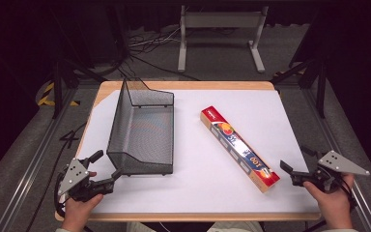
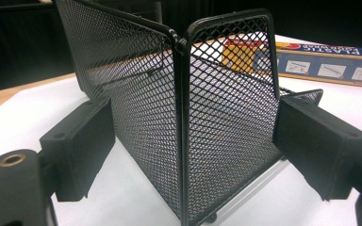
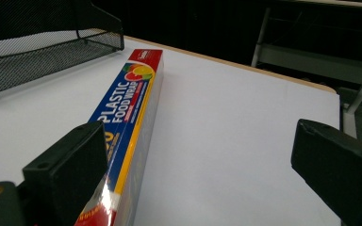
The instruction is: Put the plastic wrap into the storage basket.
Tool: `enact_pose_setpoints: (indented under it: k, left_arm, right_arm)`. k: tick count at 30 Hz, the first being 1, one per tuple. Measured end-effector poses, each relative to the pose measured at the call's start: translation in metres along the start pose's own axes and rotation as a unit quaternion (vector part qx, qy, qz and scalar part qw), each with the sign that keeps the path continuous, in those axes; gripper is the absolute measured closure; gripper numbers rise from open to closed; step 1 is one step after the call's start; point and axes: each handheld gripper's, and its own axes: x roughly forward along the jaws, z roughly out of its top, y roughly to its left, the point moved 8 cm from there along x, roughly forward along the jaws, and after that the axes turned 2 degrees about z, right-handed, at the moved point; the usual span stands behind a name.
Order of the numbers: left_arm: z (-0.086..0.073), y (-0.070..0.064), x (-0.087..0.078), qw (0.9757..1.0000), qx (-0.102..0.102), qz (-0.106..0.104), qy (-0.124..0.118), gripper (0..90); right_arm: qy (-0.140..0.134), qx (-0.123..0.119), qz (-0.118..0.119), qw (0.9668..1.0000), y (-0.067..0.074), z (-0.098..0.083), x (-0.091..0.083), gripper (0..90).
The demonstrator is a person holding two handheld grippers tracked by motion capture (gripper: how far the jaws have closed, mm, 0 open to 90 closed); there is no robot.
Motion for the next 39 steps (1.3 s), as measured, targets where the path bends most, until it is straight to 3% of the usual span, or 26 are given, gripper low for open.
enact_pose_setpoints:
  k: [6,8,12,16,24,33,39]
  left_arm:
    - [0.001,-0.003,-0.001,1.0000,0.000,0.002,0.002,14.7]
    - [0.002,-0.004,-0.001,1.0000,-0.003,0.003,-0.001,14.7]
    - [0.004,-0.004,-0.002,1.0000,-0.007,0.002,-0.003,14.7]
    - [0.003,-0.004,-0.003,1.0000,-0.003,0.006,-0.003,14.7]
    - [0.000,-0.006,-0.006,1.0000,-0.001,0.007,0.000,14.7]
    - [-0.002,-0.008,-0.007,1.0000,0.001,0.008,0.002,14.7]
    - [-0.003,-0.007,-0.008,1.0000,0.001,0.005,0.002,14.7]
  right_arm:
    - [0.004,0.017,-0.005,0.9998,-0.005,0.020,0.006,6.1]
    - [0.021,0.009,-0.010,0.9997,-0.007,0.024,0.008,7.0]
    - [0.021,0.001,-0.009,0.9997,-0.008,0.034,0.012,7.0]
    - [0.020,0.016,0.000,0.9997,-0.007,0.037,0.015,7.8]
    - [0.037,0.004,0.026,0.9990,0.005,0.051,0.031,7.1]
    - [0.038,-0.002,0.038,0.9986,0.016,0.075,0.055,6.4]
    - [0.067,-0.012,0.058,0.9960,0.024,0.080,0.069,5.5]
